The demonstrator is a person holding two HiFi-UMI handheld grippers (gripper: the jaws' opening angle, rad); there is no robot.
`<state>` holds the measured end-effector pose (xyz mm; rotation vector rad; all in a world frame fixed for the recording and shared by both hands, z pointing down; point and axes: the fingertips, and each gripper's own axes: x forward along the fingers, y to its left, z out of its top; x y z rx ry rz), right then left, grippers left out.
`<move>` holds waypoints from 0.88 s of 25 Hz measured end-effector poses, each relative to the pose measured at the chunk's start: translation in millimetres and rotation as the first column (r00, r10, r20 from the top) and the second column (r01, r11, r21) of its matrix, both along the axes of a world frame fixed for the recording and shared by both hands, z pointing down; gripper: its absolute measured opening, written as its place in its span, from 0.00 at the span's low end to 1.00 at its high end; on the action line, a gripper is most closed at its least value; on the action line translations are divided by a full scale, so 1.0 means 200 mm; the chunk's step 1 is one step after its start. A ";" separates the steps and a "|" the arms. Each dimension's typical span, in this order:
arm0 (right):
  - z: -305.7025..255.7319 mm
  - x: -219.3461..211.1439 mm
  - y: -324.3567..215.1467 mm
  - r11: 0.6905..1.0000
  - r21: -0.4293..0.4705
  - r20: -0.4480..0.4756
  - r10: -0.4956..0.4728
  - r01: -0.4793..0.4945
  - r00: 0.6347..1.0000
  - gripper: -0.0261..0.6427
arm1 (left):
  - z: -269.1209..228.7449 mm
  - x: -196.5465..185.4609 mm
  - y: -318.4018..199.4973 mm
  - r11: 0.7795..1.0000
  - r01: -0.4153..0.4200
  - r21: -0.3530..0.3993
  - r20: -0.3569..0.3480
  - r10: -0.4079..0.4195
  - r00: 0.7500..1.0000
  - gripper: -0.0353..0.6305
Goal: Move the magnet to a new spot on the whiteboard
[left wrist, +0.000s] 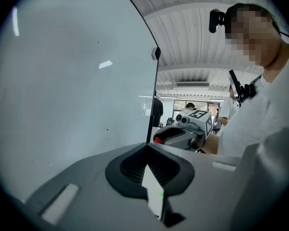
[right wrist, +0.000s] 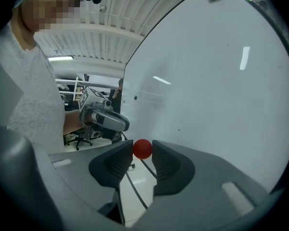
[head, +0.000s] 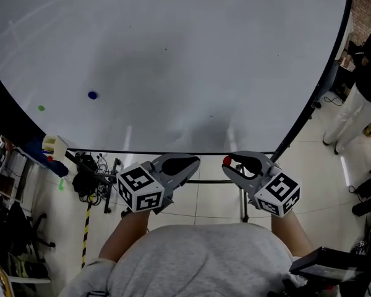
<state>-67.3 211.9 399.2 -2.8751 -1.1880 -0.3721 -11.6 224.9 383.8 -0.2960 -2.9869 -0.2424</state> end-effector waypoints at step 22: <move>-0.98 -0.14 0.61 0.693 -0.720 0.592 0.586 0.037 0.554 0.21 | -0.01 0.03 0.03 1.000 0.013 0.008 -0.001 -0.013 1.000 0.03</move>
